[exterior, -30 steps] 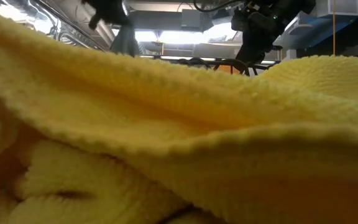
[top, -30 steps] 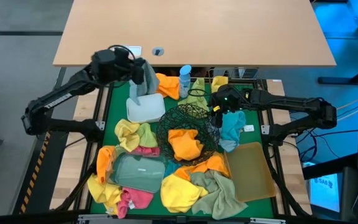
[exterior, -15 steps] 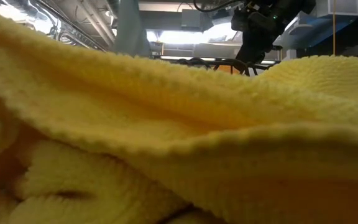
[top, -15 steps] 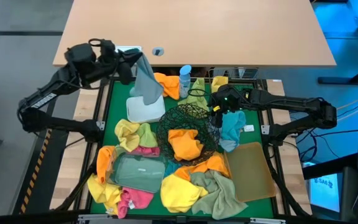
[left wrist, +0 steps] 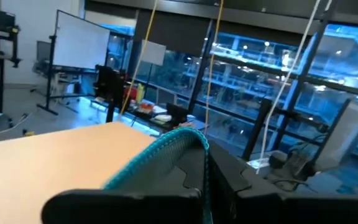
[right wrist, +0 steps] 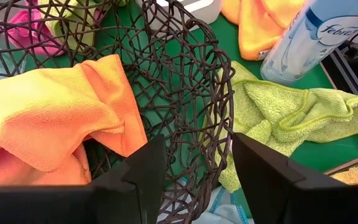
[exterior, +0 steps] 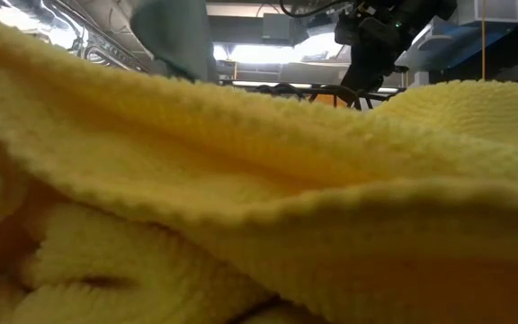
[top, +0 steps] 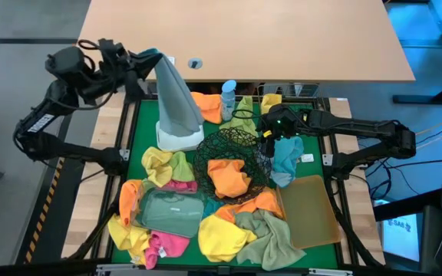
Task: Sort microfiber towel by color & place in baskets
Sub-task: Put the light blue microfiber towel into the white bin, then put the orange microfiber towel into the circle wire basket
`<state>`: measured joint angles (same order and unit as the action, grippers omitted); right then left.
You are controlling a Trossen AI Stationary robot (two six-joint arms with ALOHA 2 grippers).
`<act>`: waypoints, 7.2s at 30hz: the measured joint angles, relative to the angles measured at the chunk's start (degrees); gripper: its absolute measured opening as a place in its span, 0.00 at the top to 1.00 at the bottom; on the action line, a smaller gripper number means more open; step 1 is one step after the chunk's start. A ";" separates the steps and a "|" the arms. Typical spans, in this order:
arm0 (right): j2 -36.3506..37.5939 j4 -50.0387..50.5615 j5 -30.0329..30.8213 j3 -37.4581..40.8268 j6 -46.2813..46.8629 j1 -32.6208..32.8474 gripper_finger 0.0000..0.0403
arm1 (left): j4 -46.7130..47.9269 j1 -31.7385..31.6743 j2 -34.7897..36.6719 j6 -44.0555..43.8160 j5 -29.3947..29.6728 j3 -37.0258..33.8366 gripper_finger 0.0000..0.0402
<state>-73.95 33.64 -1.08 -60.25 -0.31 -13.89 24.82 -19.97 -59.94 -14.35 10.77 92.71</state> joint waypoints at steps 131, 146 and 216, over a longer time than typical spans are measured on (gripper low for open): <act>0.00 0.36 0.00 -0.02 0.01 0.00 0.55 | 39.47 -0.84 -26.51 8.50 4.71 -30.50 0.58; 0.00 0.36 0.00 -0.02 0.01 0.00 0.55 | 40.60 -0.94 -23.13 8.92 3.03 -29.91 0.58; 0.00 0.32 0.00 -0.02 0.01 0.00 0.55 | -5.40 -22.88 -44.78 -9.46 -3.90 -29.93 0.69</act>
<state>-73.95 33.95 -1.08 -60.27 -0.30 -13.89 19.42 -42.85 -104.73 -23.81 6.87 62.78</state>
